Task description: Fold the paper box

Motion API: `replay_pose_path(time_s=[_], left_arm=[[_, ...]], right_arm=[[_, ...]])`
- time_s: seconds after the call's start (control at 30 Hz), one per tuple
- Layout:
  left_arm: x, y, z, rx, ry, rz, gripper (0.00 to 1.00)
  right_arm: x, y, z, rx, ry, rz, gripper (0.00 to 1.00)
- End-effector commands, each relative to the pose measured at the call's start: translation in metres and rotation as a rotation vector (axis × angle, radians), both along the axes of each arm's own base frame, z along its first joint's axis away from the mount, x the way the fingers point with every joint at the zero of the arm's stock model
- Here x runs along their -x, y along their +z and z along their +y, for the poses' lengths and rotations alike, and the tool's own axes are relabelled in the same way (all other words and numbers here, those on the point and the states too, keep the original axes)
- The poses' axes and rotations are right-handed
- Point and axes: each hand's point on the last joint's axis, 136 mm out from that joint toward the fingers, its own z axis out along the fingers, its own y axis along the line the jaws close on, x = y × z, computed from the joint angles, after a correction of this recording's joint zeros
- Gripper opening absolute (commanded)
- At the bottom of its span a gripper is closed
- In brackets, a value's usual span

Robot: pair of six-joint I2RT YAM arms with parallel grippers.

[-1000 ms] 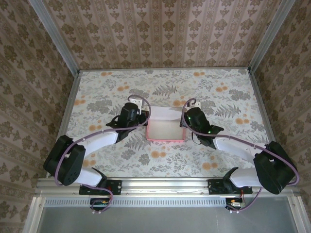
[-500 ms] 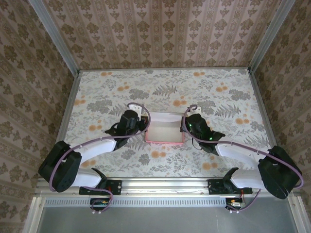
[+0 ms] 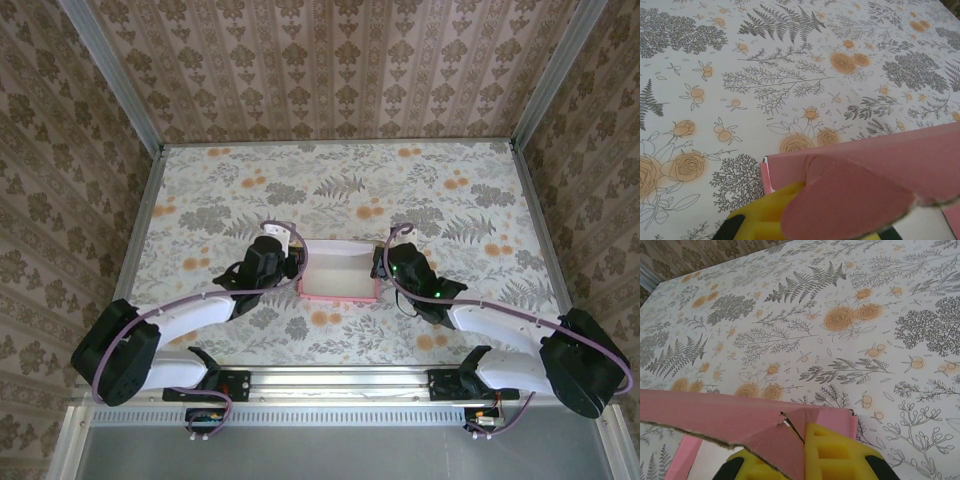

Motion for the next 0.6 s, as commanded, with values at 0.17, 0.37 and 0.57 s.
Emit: replay_pose_path(time_s=[0.17,0.37,0.57], left_arm=[[0.018,-0.024,0.005,-0.056,-0.01,0.058,0.0],[0.02,-0.024,0.005,-0.075,-0.007,0.038,0.0],[0.022,-0.025,0.006,-0.097,-0.011,0.024,0.0]], right_arm=[[0.01,-0.006,-0.003,-0.052,-0.02,-0.016,0.1],[0.015,-0.003,-0.002,-0.053,0.0,-0.029,0.11],[0.022,0.002,-0.002,-0.054,0.028,-0.032,0.26]])
